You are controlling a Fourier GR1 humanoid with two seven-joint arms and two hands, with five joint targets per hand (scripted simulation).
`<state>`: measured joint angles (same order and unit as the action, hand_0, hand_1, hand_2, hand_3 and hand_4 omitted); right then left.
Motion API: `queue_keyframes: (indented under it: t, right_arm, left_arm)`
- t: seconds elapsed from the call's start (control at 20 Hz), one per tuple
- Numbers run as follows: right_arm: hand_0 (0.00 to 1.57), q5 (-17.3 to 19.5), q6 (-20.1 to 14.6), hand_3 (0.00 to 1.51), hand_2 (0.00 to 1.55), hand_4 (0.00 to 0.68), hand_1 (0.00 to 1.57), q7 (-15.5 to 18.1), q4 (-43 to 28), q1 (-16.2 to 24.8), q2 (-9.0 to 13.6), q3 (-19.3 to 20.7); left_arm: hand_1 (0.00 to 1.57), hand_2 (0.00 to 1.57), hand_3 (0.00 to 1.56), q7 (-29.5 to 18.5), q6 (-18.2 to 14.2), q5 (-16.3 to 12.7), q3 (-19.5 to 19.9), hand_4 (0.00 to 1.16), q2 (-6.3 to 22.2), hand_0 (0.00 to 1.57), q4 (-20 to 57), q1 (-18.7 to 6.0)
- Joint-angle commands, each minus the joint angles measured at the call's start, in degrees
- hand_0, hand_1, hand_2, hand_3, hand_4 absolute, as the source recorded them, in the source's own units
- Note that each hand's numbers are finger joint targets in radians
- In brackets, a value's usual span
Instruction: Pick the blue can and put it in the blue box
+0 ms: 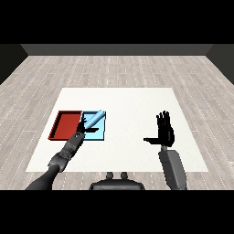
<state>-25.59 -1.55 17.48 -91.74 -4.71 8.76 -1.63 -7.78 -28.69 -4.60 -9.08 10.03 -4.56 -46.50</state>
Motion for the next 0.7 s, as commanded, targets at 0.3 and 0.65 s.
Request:
queue_keyframes:
  t: [0.3, 0.65]
  right_arm:
    - [0.0, -1.18, 1.36, 0.0, 0.0, 0.0, 0.0, 0.28, 1.15, -1.19, -0.32, 0.79]
    - [0.0, 1.91, 1.87, 0.0, 0.0, 0.0, 0.0, -0.54, 0.31, 1.41, 2.33, -0.26]
  left_arm:
    - [0.0, 0.0, 0.0, -27.4, -3.19, -7.23, 7.64, 0.0, -1.6, 0.0, -19.72, 6.02]
    - [0.0, 0.0, 0.0, -37.37, 7.5, -8.58, 3.91, 0.0, -2.81, 0.0, -39.51, 18.15]
